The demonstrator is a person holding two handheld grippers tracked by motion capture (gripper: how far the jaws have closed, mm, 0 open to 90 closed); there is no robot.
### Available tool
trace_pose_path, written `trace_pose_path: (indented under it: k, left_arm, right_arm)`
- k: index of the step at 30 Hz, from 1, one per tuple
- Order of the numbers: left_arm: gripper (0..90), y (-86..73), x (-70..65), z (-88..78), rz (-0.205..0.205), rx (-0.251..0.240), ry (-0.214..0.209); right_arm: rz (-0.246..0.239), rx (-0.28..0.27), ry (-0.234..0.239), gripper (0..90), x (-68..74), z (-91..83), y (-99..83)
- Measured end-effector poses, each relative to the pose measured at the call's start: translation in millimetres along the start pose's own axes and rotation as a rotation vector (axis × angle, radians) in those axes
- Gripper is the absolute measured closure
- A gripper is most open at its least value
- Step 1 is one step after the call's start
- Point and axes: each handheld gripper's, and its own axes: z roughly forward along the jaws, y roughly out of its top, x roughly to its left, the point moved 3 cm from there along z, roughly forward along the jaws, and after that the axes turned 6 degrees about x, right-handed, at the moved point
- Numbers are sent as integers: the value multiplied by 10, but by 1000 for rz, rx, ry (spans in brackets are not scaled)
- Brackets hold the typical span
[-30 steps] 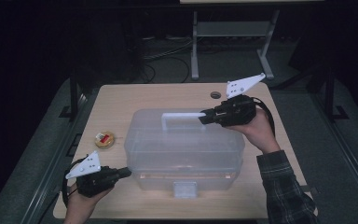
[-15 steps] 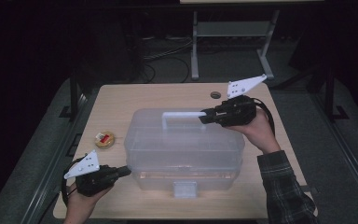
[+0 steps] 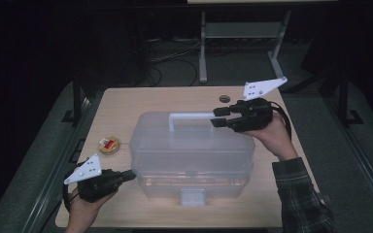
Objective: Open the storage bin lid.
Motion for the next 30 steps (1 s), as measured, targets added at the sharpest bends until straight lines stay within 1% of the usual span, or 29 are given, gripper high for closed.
trace_pose_path:
  k: [4, 7, 12, 13, 14, 16, 17, 21, 24, 25, 26, 28, 30]
  left_arm:
    - [900, 21, 5, -6, 1, -7, 1]
    - [900, 39, 15, -13, 10, -10, 5]
    - [900, 63, 18, -20, 5, -15, 3]
    - [900, 63, 18, -20, 5, -15, 3]
    - [900, 72, 20, -21, 5, -20, 4]
    - [900, 77, 23, -23, 7, -22, 5]
    - [900, 81, 23, -25, 8, -22, 5]
    - [900, 100, 31, -31, 13, -24, 9]
    - [900, 117, 39, -32, 13, -28, 10]
    - [900, 117, 39, -32, 13, -28, 10]
    - [900, 122, 46, -34, 14, -28, 13]
    - [900, 124, 48, -33, 14, -29, 14]
    - [900, 128, 50, -33, 11, -30, 13]
  right_arm:
    - [7, -6, -22, 556, 8, -107, -11]
    - [9, -17, -35, 540, 30, -186, -14]
    - [17, -32, -61, 517, 70, -342, -45]
    - [17, -32, -61, 517, 70, -342, -45]
    - [20, -34, -76, 516, 89, -420, -80]
    - [23, -36, -79, 516, 96, -447, -93]
    - [25, -43, -95, 514, 110, -522, -127]
    - [41, -51, -112, 508, 144, -655, -213]
    - [54, -51, -128, 501, 163, -722, -298]
    - [54, -51, -128, 501, 163, -722, -298]
    - [65, -55, -138, 493, 177, -759, -354]
    - [70, -57, -138, 492, 187, -776, -384]
    - [82, -59, -154, 479, 207, -814, -479]
